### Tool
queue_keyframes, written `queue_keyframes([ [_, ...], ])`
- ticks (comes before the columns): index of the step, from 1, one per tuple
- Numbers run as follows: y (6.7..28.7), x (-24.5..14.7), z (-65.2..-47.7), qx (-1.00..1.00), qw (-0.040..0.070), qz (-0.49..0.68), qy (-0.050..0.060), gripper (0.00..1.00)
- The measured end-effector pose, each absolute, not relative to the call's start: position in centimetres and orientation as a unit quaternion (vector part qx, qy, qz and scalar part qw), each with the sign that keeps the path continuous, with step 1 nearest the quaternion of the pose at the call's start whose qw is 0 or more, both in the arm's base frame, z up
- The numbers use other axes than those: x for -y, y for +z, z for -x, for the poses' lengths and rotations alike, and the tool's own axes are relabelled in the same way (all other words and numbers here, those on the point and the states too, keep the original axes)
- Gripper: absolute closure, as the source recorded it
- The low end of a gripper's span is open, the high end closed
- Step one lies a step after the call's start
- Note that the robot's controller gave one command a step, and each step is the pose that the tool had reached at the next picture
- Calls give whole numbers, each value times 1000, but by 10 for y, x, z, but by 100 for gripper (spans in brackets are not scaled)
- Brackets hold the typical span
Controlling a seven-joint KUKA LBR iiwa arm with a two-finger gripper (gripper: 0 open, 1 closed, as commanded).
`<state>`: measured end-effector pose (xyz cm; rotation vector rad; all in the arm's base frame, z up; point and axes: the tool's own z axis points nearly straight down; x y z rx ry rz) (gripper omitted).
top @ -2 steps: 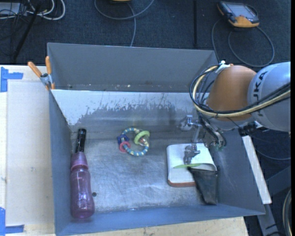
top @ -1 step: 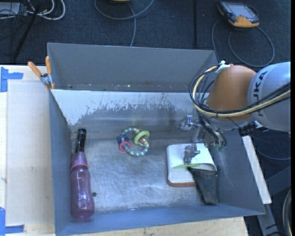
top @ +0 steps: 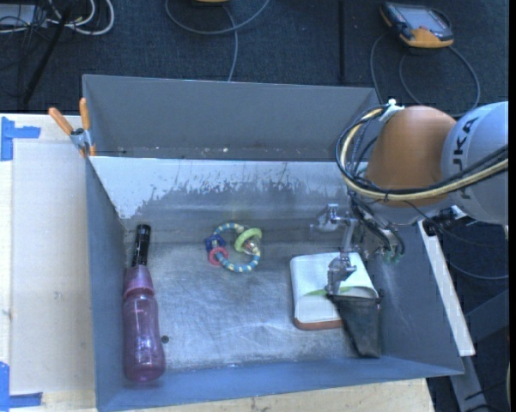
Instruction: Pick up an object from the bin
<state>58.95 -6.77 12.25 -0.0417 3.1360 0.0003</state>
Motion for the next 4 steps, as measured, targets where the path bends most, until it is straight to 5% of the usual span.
queue_keyframes([
  [1,112,105,-574,-1000,6,-24,0,0],
  [2,76,115,-572,-999,1,-37,-3,100],
  [3,76,114,-572,-999,1,-37,-3,100],
  [4,216,109,-595,-1000,1,-29,0,100],
])
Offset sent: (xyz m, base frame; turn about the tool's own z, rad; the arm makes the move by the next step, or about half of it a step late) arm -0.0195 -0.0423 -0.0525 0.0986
